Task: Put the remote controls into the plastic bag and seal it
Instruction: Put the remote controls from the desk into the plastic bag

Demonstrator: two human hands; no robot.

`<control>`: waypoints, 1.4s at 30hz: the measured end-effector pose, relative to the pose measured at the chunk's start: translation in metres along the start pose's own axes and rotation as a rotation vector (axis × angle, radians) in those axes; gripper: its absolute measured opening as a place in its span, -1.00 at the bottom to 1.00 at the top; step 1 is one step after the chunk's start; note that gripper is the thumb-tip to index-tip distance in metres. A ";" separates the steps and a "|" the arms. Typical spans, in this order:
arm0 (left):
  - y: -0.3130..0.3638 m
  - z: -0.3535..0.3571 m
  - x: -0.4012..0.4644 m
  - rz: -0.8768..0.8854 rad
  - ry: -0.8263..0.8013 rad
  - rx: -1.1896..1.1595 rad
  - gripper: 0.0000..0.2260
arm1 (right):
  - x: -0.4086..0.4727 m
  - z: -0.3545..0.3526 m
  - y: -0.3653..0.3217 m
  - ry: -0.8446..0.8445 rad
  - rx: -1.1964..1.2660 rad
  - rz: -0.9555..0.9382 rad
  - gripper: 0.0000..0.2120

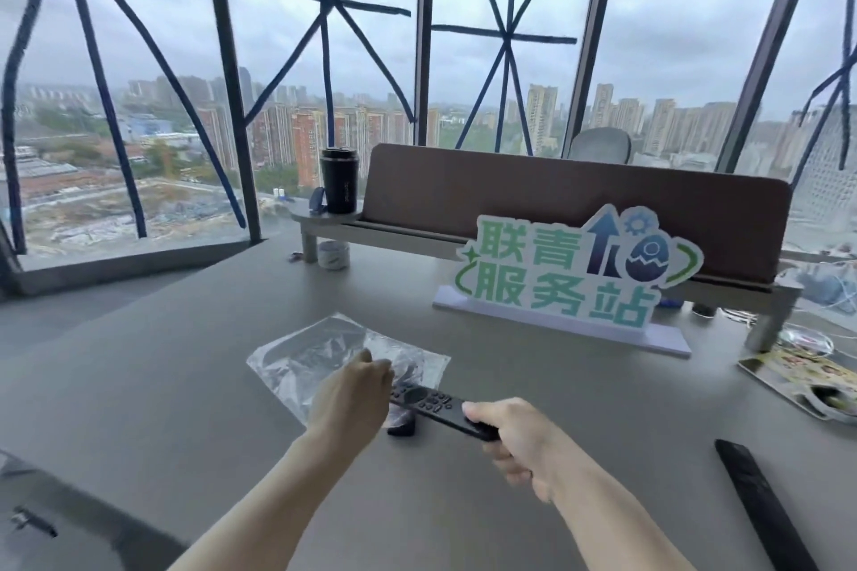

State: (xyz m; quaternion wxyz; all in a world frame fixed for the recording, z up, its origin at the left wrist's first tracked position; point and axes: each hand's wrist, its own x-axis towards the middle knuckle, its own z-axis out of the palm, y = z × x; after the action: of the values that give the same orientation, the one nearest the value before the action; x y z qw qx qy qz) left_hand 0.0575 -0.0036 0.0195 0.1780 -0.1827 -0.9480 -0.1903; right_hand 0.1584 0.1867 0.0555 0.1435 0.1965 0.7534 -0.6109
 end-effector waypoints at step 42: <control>0.043 -0.032 0.000 0.076 0.053 -0.291 -0.73 | 0.003 0.034 0.014 -0.013 0.023 -0.100 -0.64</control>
State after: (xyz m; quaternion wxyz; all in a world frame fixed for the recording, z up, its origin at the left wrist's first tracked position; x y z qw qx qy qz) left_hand 0.0842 0.0200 0.0599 0.1814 -0.2372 -0.8979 -0.3235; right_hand 0.1617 0.1565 0.0353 0.1156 0.1562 0.7543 -0.6272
